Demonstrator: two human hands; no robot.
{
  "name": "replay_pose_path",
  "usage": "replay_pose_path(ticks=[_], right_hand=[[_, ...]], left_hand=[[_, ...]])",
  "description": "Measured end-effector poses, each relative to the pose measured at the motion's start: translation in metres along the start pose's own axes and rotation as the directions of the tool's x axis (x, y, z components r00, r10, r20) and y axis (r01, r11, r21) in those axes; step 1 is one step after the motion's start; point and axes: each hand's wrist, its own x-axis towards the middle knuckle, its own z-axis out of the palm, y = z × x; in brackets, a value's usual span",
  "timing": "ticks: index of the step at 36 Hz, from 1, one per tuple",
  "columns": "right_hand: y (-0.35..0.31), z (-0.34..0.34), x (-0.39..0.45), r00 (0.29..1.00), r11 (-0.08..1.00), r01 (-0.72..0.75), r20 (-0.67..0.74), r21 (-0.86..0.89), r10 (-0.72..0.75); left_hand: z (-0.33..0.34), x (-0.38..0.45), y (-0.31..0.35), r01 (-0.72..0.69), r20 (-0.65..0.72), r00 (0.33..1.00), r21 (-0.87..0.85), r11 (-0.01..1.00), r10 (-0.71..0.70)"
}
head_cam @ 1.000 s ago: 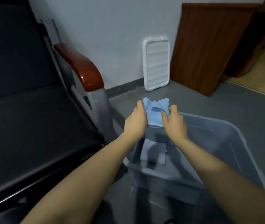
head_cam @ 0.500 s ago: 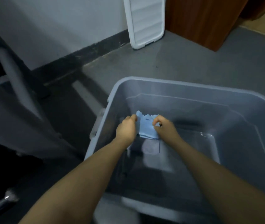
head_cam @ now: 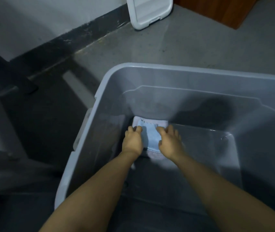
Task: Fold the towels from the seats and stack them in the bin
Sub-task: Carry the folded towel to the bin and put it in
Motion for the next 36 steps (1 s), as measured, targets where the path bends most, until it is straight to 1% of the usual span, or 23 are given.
replay_pose_path(ticks=[1,2,4,5,7,9,12,15,17,19,21,23,24,26,28,32,34,36], right_hand=[[0.000,0.001,-0.001,0.997,0.999,0.042,-0.056,-0.027,-0.043],[0.000,0.003,-0.002,0.993,0.995,0.090,-0.071,-0.045,-0.093],[0.001,0.004,-0.002,0.986,0.982,0.161,-0.013,-0.101,-0.163],[0.002,0.004,-0.003,0.987,0.978,0.158,0.020,-0.135,-0.157],[0.004,0.001,-0.005,0.997,0.981,0.077,0.039,-0.181,-0.071],[0.005,-0.005,-0.008,1.000,0.985,-0.003,0.023,-0.175,0.007],[0.002,-0.018,-0.012,0.999,0.992,-0.036,0.013,-0.118,0.038],[-0.007,-0.034,-0.018,0.997,0.997,-0.076,0.003,-0.003,0.076],[-0.015,-0.046,-0.023,0.997,0.994,-0.082,-0.006,0.071,0.083],[-0.023,-0.061,-0.030,0.998,0.988,-0.050,-0.041,0.144,0.057],[-0.034,-0.082,-0.043,0.994,0.960,-0.017,-0.098,0.278,0.046],[-0.042,-0.104,-0.053,0.987,0.925,0.020,-0.153,0.380,0.041],[-0.048,-0.118,-0.060,0.984,0.915,0.034,-0.173,0.402,0.039],[-0.063,-0.145,-0.077,0.977,0.912,0.076,-0.211,0.403,0.012],[-0.077,-0.168,-0.093,0.967,0.900,0.133,-0.255,0.415,-0.026],[-0.115,-0.210,-0.134,0.916,0.866,0.281,-0.385,0.413,-0.114],[-0.134,-0.226,-0.152,0.898,0.848,0.327,-0.416,0.417,-0.141],[-0.152,-0.241,-0.176,0.879,0.848,0.363,-0.445,0.387,-0.173]], left_hand=[[0.001,0.000,0.000,-0.010,-0.010,1.000,0.056,0.998,0.011],[0.003,0.000,-0.001,-0.011,-0.011,1.000,0.116,0.993,0.013],[0.003,0.000,-0.001,0.009,0.012,1.000,0.191,0.982,-0.011],[0.003,-0.001,-0.001,0.025,0.037,0.999,0.198,0.980,-0.033],[0.000,-0.004,0.000,0.035,0.082,0.995,0.188,0.982,-0.052],[-0.006,-0.007,0.002,0.028,0.068,0.997,0.172,0.985,-0.040],[-0.020,-0.014,0.010,0.034,0.009,0.999,0.117,0.993,-0.035],[-0.041,-0.024,0.023,0.045,-0.003,0.999,-0.007,0.999,-0.046],[-0.056,-0.031,0.030,0.029,-0.019,0.999,-0.106,0.994,-0.031],[-0.072,-0.040,0.037,-0.010,-0.055,0.999,-0.165,0.986,0.001],[-0.095,-0.054,0.042,-0.063,-0.105,0.994,-0.194,0.979,0.043],[-0.117,-0.068,0.049,-0.121,-0.179,0.980,-0.210,0.970,0.084],[-0.129,-0.077,0.051,-0.149,-0.216,0.971,-0.219,0.964,0.101],[-0.155,-0.097,0.055,-0.187,-0.279,0.953,-0.227,0.956,0.120],[-0.176,-0.116,0.060,-0.222,-0.312,0.938,-0.219,0.950,0.148],[-0.222,-0.162,0.068,-0.303,-0.424,0.884,-0.197,0.932,0.198],[-0.243,-0.185,0.070,-0.326,-0.474,0.858,-0.204,0.923,0.199],[-0.265,-0.211,0.068,-0.342,-0.523,0.832,-0.216,0.915,0.187]])
